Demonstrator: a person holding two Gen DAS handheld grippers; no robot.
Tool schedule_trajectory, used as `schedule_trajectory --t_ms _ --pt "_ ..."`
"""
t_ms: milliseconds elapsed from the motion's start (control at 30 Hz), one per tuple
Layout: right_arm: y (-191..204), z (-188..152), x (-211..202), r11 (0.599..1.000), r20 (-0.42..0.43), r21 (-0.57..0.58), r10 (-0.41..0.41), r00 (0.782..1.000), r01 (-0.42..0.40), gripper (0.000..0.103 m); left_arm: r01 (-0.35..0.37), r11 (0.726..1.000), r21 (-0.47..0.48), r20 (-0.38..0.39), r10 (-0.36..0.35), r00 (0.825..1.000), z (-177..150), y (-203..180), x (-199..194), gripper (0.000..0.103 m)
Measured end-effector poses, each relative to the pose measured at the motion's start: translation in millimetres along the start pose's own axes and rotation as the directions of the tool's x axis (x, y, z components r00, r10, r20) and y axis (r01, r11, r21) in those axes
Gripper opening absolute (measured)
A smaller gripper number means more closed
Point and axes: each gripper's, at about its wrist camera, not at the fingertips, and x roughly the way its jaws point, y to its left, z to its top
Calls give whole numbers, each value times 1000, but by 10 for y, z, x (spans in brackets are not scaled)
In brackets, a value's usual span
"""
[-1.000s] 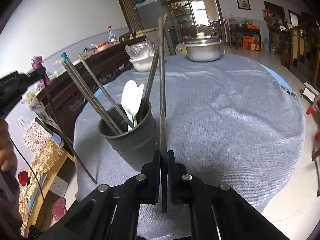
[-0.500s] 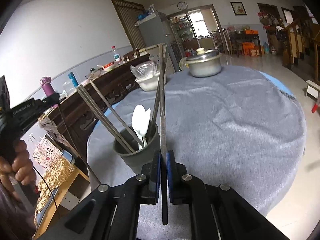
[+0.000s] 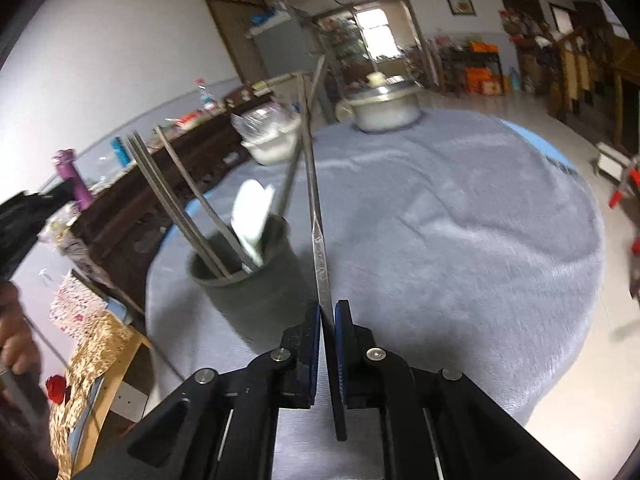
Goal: Organize utensils
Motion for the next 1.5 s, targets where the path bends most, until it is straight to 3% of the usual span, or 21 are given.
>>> schedule_trajectory --t_ms 167,400,633,867,933,967,1000,1067,1167,1200,1267,1400,1500 --pt "-90 34 130 999 -23 30 20 1000 -19 8 1 1000 -5 -4 -1 1000 4 9 4 5" --pt "192 10 -91 994 69 -90 65 995 -59 7 -2 1000 -15 -11 1 1000 6 15 6 5" --pt "202 21 -147 994 64 -73 88 994 -83 7 1 1000 -18 -14 -1 1000 6 16 11 5" --pt "340 313 -347 985 109 -106 149 983 -137 8 3 1000 -24 -17 -3 1000 6 31 17 5" --pt "423 460 -412 978 119 -128 180 977 -164 15 3 1000 -22 -18 -3 1000 5 32 16 5" --pt "461 526 -428 975 119 -136 191 974 -174 29 4 1000 -23 -18 -4 1000 7 36 18 5" --pt "498 588 -441 974 122 -141 196 973 -178 51 5 1000 -22 -19 -5 1000 8 39 19 5" --pt "584 746 -460 972 151 -150 203 967 -180 71 5 1000 -23 -20 -6 1000 10 45 25 5" --pt "735 943 -403 969 158 -183 194 968 -164 66 11 1000 -26 -25 -11 1000 15 54 34 5" --pt "797 1006 -350 966 147 -199 193 970 -163 55 14 999 -29 -27 -15 1000 15 64 40 5" --pt "893 1075 -255 965 128 -228 161 979 -129 43 20 999 -32 -29 -21 999 20 79 51 5" --pt "1033 1209 24 970 92 -244 24 995 -1 39 27 999 -38 -30 -28 999 19 100 57 5" --pt "1082 1277 154 964 81 -254 -60 995 79 39 31 999 -42 -32 -32 999 26 125 66 5"
